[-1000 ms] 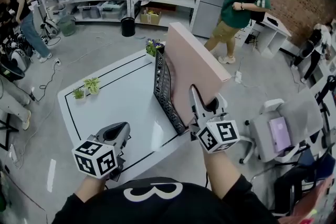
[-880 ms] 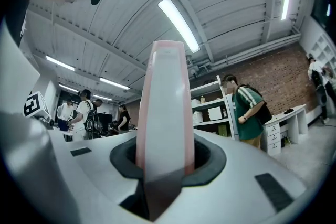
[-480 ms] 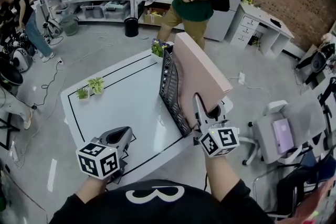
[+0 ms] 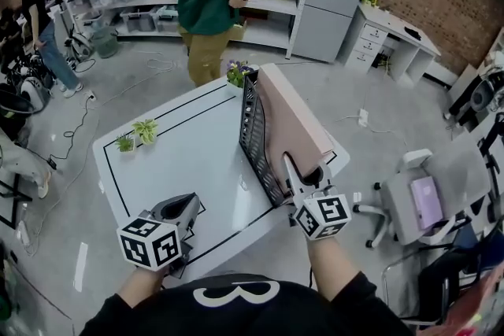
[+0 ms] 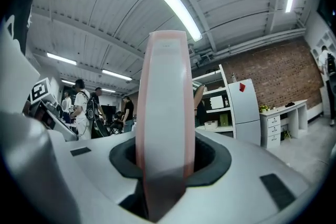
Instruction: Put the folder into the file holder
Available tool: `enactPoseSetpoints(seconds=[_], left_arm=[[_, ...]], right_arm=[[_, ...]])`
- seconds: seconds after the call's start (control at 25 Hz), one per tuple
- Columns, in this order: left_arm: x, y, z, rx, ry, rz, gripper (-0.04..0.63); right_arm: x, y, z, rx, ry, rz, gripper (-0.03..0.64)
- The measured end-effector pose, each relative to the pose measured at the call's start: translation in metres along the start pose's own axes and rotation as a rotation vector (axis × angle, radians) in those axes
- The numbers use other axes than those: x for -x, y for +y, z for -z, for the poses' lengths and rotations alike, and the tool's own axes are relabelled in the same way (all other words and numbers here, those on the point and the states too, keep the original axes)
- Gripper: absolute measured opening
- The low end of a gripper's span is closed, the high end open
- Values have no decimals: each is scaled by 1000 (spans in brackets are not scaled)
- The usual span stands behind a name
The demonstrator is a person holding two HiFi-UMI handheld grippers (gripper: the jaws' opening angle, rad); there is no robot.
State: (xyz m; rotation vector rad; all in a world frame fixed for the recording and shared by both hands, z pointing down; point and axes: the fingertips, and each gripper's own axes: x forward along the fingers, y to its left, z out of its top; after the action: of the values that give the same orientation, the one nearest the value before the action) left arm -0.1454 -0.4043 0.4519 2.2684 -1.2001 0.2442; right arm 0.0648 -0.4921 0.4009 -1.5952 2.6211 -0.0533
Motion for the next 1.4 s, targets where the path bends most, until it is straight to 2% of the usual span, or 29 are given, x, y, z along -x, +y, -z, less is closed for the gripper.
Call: enactPoseSetpoints(seconds=[0.16, 0.28, 0.4, 0.56, 0.68, 0.76, 0.96, 1.0, 1.16, 1.28, 1.4], left_arm=[[1, -5, 3, 7, -6, -13, 6], [2, -14, 7, 11, -13, -28, 6], [9, -27, 9, 19, -24, -45, 6], [18, -51, 14, 32, -42, -64, 6], [24, -74, 19, 31, -59, -65, 6], [28, -90, 23, 27, -72, -61, 6], [36, -132, 34, 25, -94, -48, 6], [38, -141, 36, 28, -100, -43, 6], [52, -177, 41, 31, -132, -29, 6], [60, -205, 48, 16, -147, -20, 6], [68, -225, 55, 0, -159, -25, 6]], right_arm=[[-2, 3, 3, -3, 38, -23, 156], [3, -1, 7, -66, 70, -24, 186], [17, -6, 7, -131, 92, -20, 274], [45, -7, 6, -157, 172, -48, 279], [71, 0, 7, -177, 254, -106, 279], [90, 9, 3, -186, 273, -155, 278], [140, 48, -16, -125, 278, -363, 275], [150, 54, -20, -113, 277, -393, 258], [190, 73, -33, -138, 258, -494, 35], [217, 76, -36, -187, 241, -522, 5], [239, 76, -39, -222, 221, -541, 3]])
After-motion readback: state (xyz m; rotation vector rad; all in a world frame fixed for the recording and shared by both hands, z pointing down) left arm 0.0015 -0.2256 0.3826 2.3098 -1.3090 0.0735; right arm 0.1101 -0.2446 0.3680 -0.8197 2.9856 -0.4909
